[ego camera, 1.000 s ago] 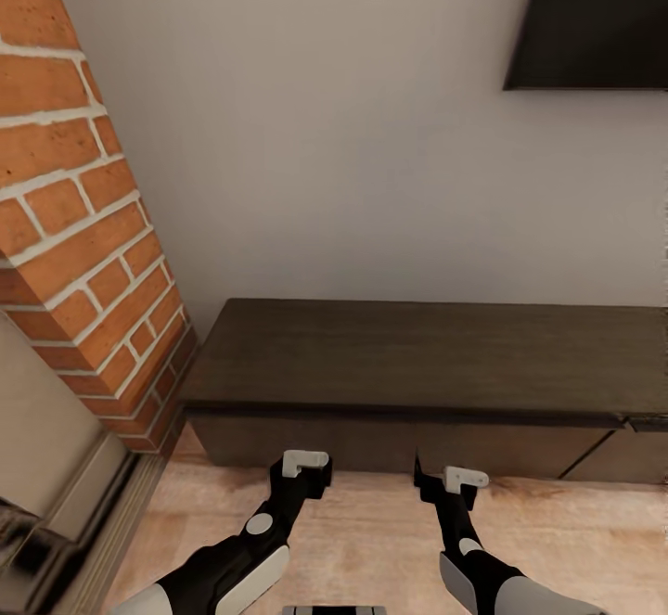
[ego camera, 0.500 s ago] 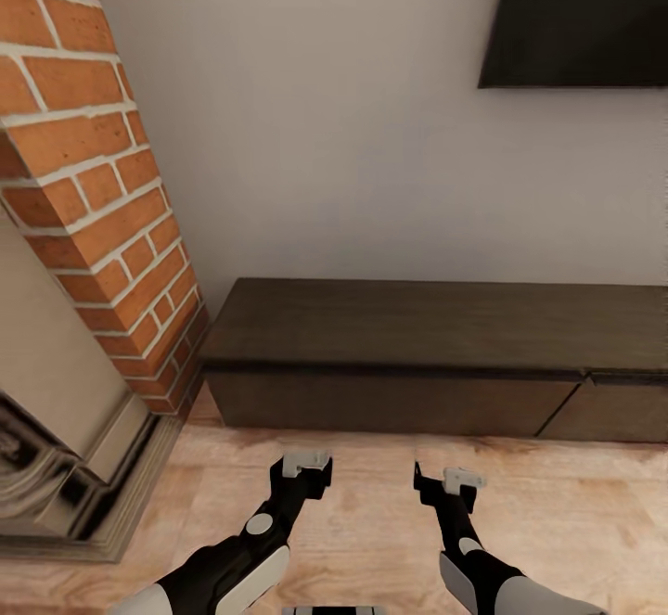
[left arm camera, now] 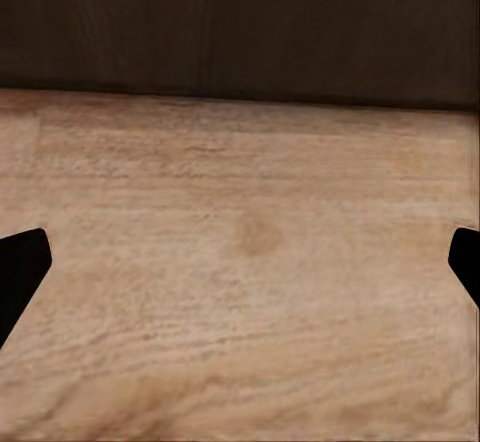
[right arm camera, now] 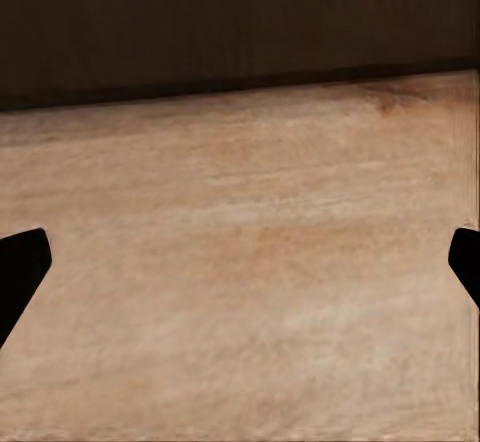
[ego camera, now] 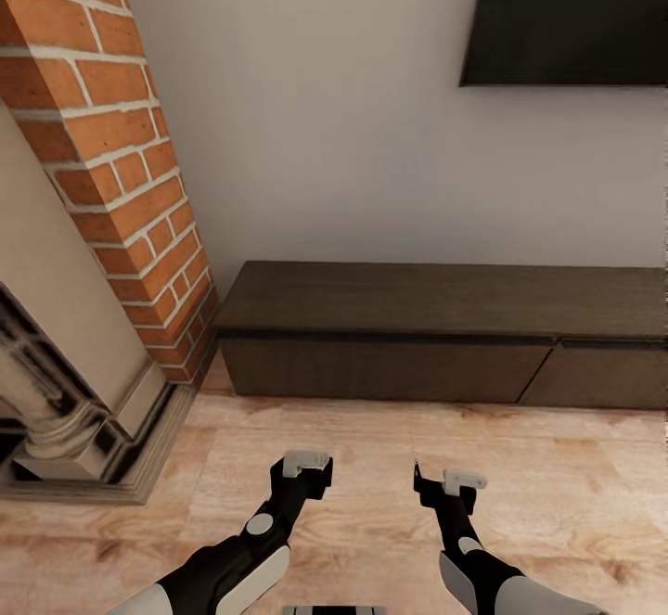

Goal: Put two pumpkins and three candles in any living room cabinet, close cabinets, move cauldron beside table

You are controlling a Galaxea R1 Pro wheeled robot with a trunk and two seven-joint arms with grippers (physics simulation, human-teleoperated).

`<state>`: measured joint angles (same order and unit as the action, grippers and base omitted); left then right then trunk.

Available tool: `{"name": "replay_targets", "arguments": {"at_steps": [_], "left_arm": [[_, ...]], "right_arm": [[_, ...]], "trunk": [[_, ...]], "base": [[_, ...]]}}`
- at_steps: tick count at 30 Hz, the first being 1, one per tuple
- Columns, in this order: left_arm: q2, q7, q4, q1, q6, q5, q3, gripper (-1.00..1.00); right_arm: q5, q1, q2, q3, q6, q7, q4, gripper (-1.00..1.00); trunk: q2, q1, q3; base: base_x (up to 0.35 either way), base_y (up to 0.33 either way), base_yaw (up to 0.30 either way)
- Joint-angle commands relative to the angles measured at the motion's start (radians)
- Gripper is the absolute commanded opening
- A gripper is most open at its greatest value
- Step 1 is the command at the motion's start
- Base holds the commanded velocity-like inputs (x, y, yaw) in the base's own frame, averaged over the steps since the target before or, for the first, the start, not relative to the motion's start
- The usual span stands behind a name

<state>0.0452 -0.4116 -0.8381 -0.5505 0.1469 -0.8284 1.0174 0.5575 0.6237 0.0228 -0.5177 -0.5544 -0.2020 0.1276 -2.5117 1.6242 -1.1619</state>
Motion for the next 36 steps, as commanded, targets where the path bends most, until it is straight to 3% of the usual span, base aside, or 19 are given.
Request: {"name": "replay_targets", "arguments": {"at_steps": [1,10,24,36], "left_arm": [[0.001,-0.007,-0.001,-0.002,0.008,-0.011,0.007,1.00],[0.002,-0.006,-0.001,-0.002,0.008,-0.008,0.007,1.00],[0.001,-0.006,-0.001,-0.002,0.007,-0.006,0.007,1.00],[-0.001,-0.005,-0.001,-0.002,-0.005,-0.017,0.003,1.00]], "right_arm": [[0.002,0.001,0.000,-0.008,-0.001,-0.008,0.000,1.00],[0.003,0.001,-0.001,-0.005,0.001,-0.010,0.000,1.00],[0.003,0.001,-0.002,-0.005,0.001,-0.010,0.000,1.00],[0.005,0.001,-0.002,-0.005,0.003,-0.010,0.000,1.00]], "trunk": [[0.000,-0.001,-0.001],[0.000,-0.001,-0.001],[0.000,-0.001,-0.001],[0.002,-0.006,0.046]], "base": [[-0.344,0.000,0.000],[-0.305,0.000,0.000],[-0.022,0.000,0.000],[0.000,0.000,0.000]]}}
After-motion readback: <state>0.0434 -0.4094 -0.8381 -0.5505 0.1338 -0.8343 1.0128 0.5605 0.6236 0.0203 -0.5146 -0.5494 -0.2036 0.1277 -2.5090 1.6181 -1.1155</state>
